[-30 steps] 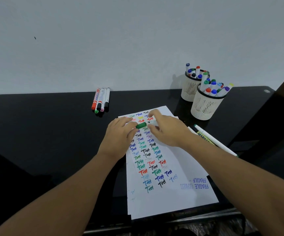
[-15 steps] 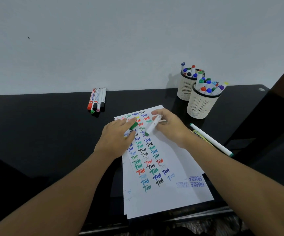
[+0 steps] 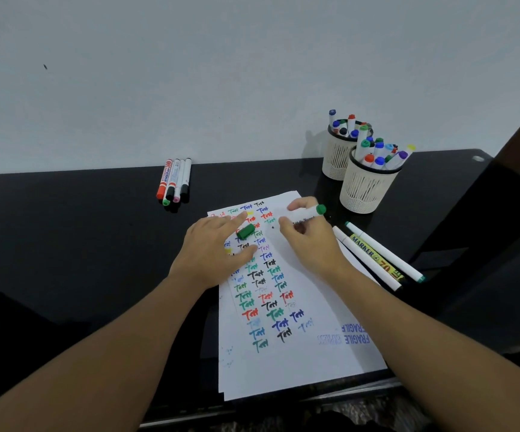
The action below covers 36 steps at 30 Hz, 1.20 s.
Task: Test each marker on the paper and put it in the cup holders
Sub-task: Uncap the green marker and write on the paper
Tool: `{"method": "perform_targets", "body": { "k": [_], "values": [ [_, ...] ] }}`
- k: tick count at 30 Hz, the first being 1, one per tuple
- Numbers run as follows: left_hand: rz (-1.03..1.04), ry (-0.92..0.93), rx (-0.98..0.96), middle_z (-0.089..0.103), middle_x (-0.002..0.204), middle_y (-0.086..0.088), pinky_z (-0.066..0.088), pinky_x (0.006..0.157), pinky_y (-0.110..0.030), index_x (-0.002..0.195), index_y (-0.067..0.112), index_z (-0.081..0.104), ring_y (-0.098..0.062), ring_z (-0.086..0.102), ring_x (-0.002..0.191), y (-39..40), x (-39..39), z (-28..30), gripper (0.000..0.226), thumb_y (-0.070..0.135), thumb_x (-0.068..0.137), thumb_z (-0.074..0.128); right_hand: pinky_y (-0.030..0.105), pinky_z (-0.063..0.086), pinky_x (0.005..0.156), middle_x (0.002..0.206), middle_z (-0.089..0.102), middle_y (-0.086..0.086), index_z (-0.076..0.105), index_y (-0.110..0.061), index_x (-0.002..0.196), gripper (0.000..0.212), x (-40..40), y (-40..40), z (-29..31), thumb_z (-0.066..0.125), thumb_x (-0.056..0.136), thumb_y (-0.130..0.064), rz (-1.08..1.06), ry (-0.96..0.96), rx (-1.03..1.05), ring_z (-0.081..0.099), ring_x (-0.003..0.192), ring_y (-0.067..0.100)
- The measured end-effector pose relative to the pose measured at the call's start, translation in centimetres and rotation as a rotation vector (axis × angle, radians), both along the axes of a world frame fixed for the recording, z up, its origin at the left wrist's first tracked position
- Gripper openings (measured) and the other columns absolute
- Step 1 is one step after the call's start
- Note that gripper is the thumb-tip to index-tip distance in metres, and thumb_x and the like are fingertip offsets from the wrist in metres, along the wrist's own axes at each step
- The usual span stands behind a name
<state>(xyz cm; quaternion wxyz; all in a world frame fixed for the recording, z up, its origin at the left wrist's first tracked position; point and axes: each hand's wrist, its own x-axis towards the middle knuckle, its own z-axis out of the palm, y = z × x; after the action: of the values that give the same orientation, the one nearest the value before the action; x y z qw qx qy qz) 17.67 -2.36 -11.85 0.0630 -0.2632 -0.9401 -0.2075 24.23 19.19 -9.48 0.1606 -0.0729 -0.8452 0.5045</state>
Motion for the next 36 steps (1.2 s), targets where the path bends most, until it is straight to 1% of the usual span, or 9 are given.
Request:
{"method": "perform_targets", "body": {
  "k": [1, 3, 5, 9, 15, 26, 31, 34, 36],
  "values": [
    [0.001, 0.003, -0.017, 0.049, 0.151, 0.005, 0.027, 0.119, -0.045, 0.154, 0.040, 0.035, -0.018, 0.039, 0.141, 0.03, -0.03, 0.00, 0.080, 0.078, 0.084, 0.046, 0.018, 0.046, 0.062, 0.075, 0.062, -0.011, 0.060, -0.025, 0.106, 0.011, -0.20, 0.14, -0.02, 0.067, 0.099, -0.029, -0.014, 0.011, 0.000, 0.059, 0.066, 0.002],
    [0.004, -0.017, -0.074, 0.041, 0.158, 0.003, 0.021, 0.122, -0.048, 0.155, 0.044, 0.028, -0.020, 0.031, 0.147, 0.23, -0.07, 0.02, 0.084, 0.083, 0.082, 0.037, 0.022, 0.055, 0.075, 0.090, 0.068, -0.015, 0.065, -0.026, 0.103, 0.011, -0.59, 0.43, -0.20, 0.071, 0.097, -0.033, -0.038, 0.001, -0.028, 0.066, 0.085, 0.003],
    [0.012, -0.080, -0.122, 0.029, 0.164, 0.003, 0.010, 0.125, -0.049, 0.156, 0.047, 0.019, -0.021, 0.018, 0.153, 0.45, -0.08, 0.19, 0.084, 0.085, 0.084, 0.037, 0.029, 0.059, 0.083, 0.094, 0.069, -0.015, 0.068, -0.027, 0.103, 0.012, -0.82, 0.58, -0.50, 0.072, 0.096, -0.036, -0.046, -0.025, -0.073, 0.067, 0.090, 0.006],
    [0.010, -0.136, -0.155, 0.021, 0.167, 0.004, 0.002, 0.125, -0.047, 0.157, 0.046, 0.018, -0.019, 0.011, 0.155, 0.57, 0.06, 0.69, 0.087, 0.087, 0.082, 0.036, 0.034, 0.058, 0.085, 0.094, 0.067, -0.019, 0.070, -0.026, 0.101, 0.014, -0.85, 0.54, -0.93, 0.068, 0.098, -0.039, -0.024, -0.046, -0.063, 0.067, 0.091, 0.007],
    [0.018, -0.131, -0.179, 0.020, 0.167, 0.006, 0.002, 0.125, -0.047, 0.157, 0.045, 0.020, -0.018, 0.010, 0.155, 0.53, 0.02, 0.49, 0.087, 0.088, 0.082, 0.034, 0.047, 0.057, 0.091, 0.098, 0.069, -0.004, 0.070, -0.016, 0.093, 0.032, -0.55, 0.21, -0.75, 0.058, 0.103, -0.044, -0.037, -0.150, 0.007, 0.068, 0.092, 0.017],
    [0.023, -0.132, -0.214, 0.019, 0.167, 0.006, 0.003, 0.125, -0.048, 0.157, 0.044, 0.021, -0.018, 0.011, 0.155, 0.57, 0.05, 0.57, 0.087, 0.088, 0.082, 0.033, 0.048, 0.057, 0.093, 0.100, 0.069, -0.005, 0.071, -0.019, 0.094, 0.031, -0.77, -0.08, -0.67, 0.058, 0.102, -0.047, -0.034, -0.200, 0.053, 0.067, 0.094, 0.016],
    [0.024, -0.134, -0.217, 0.020, 0.167, 0.005, 0.004, 0.126, -0.048, 0.157, 0.044, 0.021, -0.018, 0.011, 0.155, 0.56, 0.02, 0.55, 0.088, 0.088, 0.082, 0.033, 0.045, 0.058, 0.091, 0.098, 0.070, -0.005, 0.069, -0.021, 0.107, 0.025, -0.41, -0.31, -0.38, 0.058, 0.103, -0.043, -0.021, -0.180, 0.089, 0.067, 0.091, 0.014],
    [0.024, -0.136, -0.227, 0.019, 0.167, 0.006, 0.003, 0.126, -0.048, 0.157, 0.044, 0.021, -0.018, 0.010, 0.155, 0.58, 0.05, 0.57, 0.088, 0.089, 0.082, 0.032, 0.048, 0.058, 0.090, 0.095, 0.071, 0.003, 0.070, -0.013, 0.098, 0.033, -0.41, -0.09, -0.40, 0.057, 0.103, -0.044, -0.083, -0.194, 0.079, 0.068, 0.089, 0.019],
    [0.024, -0.140, -0.226, 0.019, 0.167, 0.005, 0.003, 0.126, -0.048, 0.157, 0.044, 0.021, -0.018, 0.010, 0.155, 0.63, 0.05, 0.67, 0.088, 0.088, 0.082, 0.033, 0.050, 0.057, 0.091, 0.099, 0.071, 0.002, 0.070, -0.014, 0.093, 0.035, -0.46, -0.08, -0.39, 0.058, 0.102, -0.045, -0.079, -0.200, 0.067, 0.068, 0.091, 0.019]
  ]
}}
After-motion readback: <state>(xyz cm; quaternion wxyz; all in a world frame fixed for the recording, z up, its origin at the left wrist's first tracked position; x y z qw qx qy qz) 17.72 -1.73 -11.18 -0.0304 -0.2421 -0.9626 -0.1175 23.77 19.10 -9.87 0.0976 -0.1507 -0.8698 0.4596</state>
